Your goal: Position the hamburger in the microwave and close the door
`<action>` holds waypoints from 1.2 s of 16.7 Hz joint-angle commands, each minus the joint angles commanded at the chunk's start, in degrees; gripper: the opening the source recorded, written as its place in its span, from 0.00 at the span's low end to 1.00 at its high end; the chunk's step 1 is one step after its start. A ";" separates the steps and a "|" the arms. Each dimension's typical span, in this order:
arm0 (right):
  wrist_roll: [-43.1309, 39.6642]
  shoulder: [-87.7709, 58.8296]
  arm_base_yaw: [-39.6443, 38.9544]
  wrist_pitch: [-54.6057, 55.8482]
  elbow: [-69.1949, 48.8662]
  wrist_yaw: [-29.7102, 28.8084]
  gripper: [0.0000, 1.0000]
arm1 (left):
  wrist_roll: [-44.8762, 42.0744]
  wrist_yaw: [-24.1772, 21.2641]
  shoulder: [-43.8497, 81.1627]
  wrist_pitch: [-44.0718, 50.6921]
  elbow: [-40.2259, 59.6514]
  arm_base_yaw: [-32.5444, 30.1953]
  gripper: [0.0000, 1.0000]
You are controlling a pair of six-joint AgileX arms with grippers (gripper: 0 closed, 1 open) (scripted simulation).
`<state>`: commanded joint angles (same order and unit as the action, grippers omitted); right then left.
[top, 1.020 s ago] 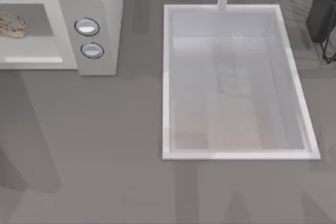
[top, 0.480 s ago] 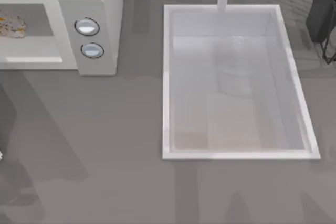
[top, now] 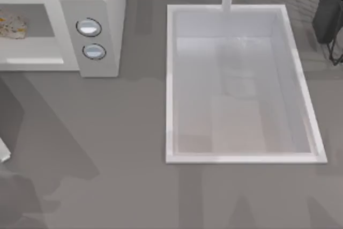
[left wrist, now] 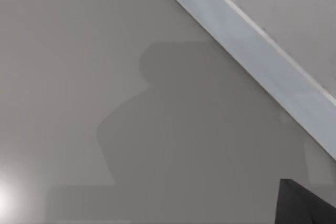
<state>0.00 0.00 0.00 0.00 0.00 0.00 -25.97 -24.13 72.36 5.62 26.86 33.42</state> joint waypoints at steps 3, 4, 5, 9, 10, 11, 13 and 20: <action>0.00 0.00 0.00 0.00 0.00 0.00 1.00 | 1.64 1.44 -0.75 -0.11 -0.50 -2.25 0.00; 0.00 0.00 0.00 0.00 0.00 0.00 1.00 | 3.04 2.66 -1.42 -0.19 -0.94 -4.21 0.00; 0.00 0.00 0.00 0.00 0.00 0.00 1.00 | 4.80 4.20 -2.28 -0.28 -1.52 -6.68 0.00; 0.00 0.00 0.00 0.00 0.00 0.00 1.00 | 14.05 12.27 -6.82 -0.61 -4.67 -19.33 0.00; 0.00 0.00 0.00 0.00 0.00 0.00 1.00 | 16.41 14.31 -8.02 -0.73 -5.43 -22.39 0.00; 0.00 0.00 0.00 0.00 0.00 0.00 1.00 | 18.54 16.18 -9.21 -0.88 -6.10 -24.99 0.00; 0.00 0.00 0.00 0.00 0.00 0.00 1.00 | 21.62 18.96 -11.14 -1.18 -7.05 -28.37 0.00; 0.00 0.00 0.00 0.00 0.00 0.00 1.00 | 22.57 19.69 -10.67 -1.67 -6.51 -29.11 0.00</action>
<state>0.00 0.00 0.00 0.00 0.00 0.00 -3.40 -4.44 61.70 3.95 20.34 4.31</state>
